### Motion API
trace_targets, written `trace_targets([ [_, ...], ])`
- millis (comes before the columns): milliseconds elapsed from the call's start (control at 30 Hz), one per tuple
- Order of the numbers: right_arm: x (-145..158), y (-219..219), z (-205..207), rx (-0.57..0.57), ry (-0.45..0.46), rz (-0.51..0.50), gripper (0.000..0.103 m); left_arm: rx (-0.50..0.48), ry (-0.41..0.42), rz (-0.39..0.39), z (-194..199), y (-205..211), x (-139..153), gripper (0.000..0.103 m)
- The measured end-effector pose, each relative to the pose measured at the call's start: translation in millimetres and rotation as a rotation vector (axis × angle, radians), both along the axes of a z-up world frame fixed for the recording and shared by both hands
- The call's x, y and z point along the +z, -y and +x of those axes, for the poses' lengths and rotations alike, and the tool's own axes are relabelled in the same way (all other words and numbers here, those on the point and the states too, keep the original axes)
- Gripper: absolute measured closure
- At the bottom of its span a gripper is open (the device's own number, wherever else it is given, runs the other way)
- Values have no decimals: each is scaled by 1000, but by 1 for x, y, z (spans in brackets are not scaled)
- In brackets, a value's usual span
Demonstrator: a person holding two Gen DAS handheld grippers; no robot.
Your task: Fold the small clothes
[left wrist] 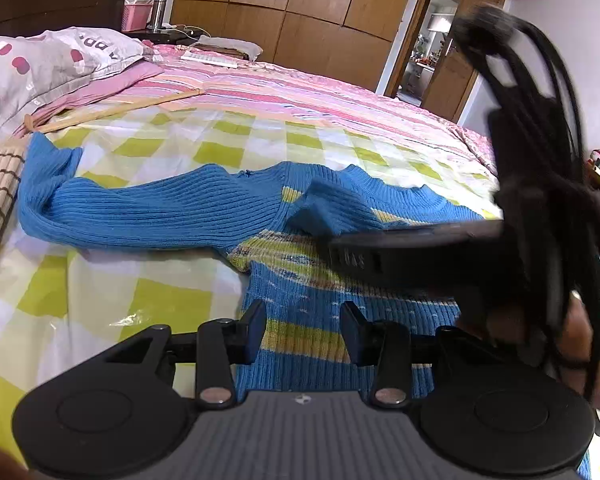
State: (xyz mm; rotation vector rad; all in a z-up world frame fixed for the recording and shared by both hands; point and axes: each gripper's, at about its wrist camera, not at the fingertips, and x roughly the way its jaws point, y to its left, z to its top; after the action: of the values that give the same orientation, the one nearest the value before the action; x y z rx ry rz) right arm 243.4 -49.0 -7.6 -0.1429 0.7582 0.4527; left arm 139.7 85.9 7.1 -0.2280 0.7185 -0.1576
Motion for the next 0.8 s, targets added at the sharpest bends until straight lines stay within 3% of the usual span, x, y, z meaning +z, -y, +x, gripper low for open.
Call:
trace_targets([
  [233, 21, 46, -18, -54, 21, 108, 85, 6, -5, 4, 2, 1, -4, 57],
  [367, 18, 83, -18, -194, 52, 61, 84, 9, -4, 11, 2, 3, -6, 57],
  [500, -1, 114, -8, -327, -2, 17, 82, 14, -9, 27, 4, 5, -9, 57],
  [667, 6, 106, -14, -309, 37, 33, 82, 23, -2, 38, 4, 4, -10, 57],
  [800, 14, 80, -18, -175, 56, 68, 82, 49, 10, 37, 5, -4, -6, 57],
])
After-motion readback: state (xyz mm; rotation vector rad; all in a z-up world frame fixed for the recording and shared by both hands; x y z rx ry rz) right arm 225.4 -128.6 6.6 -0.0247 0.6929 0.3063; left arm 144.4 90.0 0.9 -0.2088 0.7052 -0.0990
